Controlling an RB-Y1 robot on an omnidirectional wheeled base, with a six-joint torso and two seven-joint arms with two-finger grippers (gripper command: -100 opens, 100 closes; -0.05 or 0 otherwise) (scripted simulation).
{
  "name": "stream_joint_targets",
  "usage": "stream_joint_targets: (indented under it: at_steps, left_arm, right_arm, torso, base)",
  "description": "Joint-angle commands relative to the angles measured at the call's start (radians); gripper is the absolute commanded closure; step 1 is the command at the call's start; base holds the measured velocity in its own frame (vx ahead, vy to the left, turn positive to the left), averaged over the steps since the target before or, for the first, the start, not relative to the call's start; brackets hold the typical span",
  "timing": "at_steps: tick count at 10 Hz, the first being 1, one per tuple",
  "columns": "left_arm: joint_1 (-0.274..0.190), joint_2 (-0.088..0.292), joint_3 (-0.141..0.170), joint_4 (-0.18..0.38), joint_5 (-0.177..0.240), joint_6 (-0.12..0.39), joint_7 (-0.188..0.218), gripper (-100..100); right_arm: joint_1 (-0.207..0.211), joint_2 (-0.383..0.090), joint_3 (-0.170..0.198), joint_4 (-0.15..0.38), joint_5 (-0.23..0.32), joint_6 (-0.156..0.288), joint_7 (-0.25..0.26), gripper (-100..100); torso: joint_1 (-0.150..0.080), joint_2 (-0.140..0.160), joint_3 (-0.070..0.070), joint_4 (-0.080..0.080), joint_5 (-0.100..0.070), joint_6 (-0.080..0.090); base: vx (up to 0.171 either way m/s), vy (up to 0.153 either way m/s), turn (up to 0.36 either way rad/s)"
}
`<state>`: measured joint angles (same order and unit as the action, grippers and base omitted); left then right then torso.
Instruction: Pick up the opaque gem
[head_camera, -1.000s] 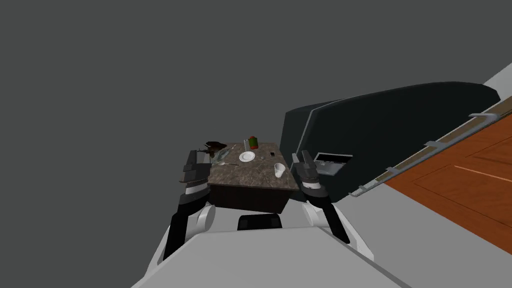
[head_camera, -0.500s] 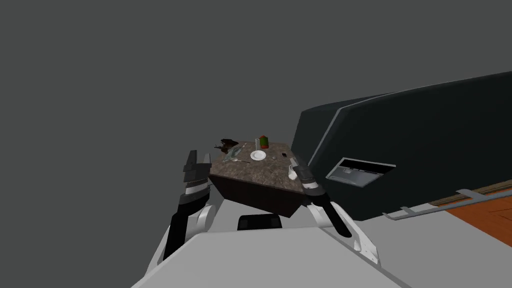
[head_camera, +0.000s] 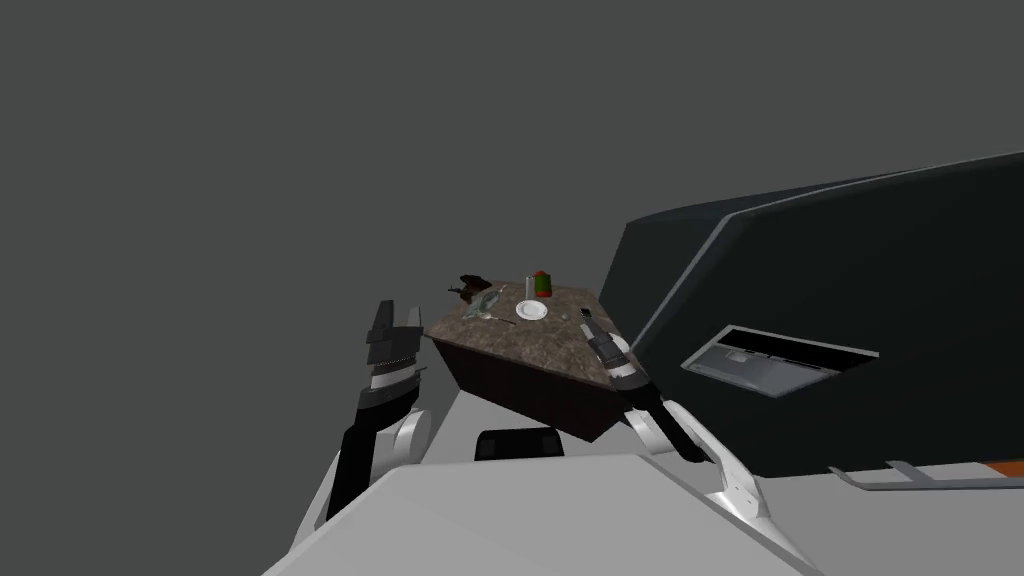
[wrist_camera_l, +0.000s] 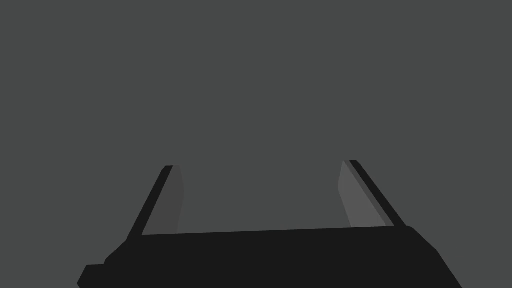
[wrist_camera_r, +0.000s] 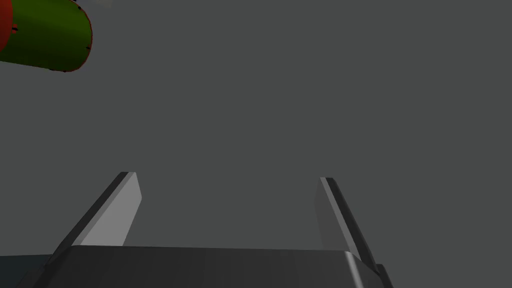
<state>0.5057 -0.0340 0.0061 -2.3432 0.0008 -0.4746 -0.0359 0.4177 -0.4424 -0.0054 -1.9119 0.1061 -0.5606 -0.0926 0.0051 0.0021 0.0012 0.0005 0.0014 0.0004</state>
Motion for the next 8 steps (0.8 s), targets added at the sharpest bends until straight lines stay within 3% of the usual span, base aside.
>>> stream_joint_targets:
  at_steps: [1,2,8]
  left_arm:
    - [0.0,0.0,0.0,0.0,0.0,0.0,0.0,0]
    - [0.0,0.0,0.0,0.0,0.0,0.0,0.0,0]
    - [0.0,0.0,0.0,0.0,0.0,0.0,0.0,0]
  right_arm:
    - [-0.004,-0.05,0.003,0.05,0.016,0.018,0.007,-100]
    - [-0.004,-0.06,0.003,0.059,0.016,0.018,0.007,-100]
    - [-0.026,-0.229,0.006,0.232,0.054,0.054,0.011,-100]
  torso:
    - [0.0,0.0,0.0,0.0,0.0,0.0]
    - [0.001,0.0,0.0,0.0,0.0,-0.001]
    - [0.001,0.001,0.001,0.0,0.0,0.0]
  base:
    - [-0.002,0.112,0.272]
    - [-0.012,0.095,0.132]
    - [-0.007,0.098,0.198]
